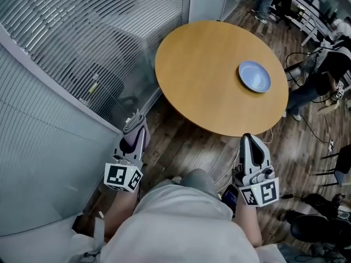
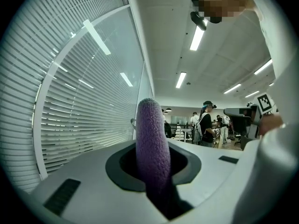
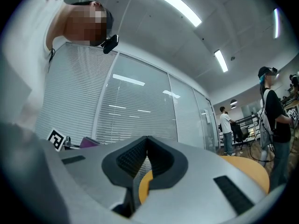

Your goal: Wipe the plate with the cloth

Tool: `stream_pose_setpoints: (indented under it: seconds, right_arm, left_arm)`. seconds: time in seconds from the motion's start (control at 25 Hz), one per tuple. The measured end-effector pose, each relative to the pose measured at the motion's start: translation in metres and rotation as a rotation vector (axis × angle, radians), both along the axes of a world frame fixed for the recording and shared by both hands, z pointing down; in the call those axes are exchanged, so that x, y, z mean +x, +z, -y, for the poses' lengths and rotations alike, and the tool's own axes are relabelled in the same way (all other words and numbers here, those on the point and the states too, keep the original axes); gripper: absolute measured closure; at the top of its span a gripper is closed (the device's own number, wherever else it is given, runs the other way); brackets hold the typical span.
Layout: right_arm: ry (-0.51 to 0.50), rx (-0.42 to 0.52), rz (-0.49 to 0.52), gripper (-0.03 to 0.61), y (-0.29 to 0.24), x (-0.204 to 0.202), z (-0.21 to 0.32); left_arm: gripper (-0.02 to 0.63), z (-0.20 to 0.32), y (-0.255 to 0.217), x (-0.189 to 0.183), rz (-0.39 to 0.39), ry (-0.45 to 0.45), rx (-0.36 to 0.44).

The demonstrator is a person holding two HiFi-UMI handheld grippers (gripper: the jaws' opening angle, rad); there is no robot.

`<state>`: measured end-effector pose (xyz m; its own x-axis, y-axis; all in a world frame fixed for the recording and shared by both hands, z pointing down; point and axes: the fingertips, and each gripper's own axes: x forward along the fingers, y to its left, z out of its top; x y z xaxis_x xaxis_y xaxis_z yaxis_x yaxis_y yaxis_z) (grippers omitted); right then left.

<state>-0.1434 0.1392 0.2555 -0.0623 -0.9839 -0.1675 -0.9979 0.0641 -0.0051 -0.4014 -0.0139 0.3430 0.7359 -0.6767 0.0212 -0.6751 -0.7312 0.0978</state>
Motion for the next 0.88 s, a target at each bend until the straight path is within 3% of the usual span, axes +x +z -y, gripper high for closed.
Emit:
stream_pose_setpoints:
  seconds: [0.4, 0.88]
  right_arm:
    - [0.009, -0.028, -0.015, 0.558, 0.009, 0.018, 0.01]
    - [-0.043, -0.035, -0.01, 0.558, 0.011, 0.083, 0.063]
  left_arm:
    - [0.529, 0.015, 0.015, 0.018, 0.01, 0.01, -0.019]
    - [0.529, 0.053, 0.016, 0.073, 0.012, -0.038, -0.02]
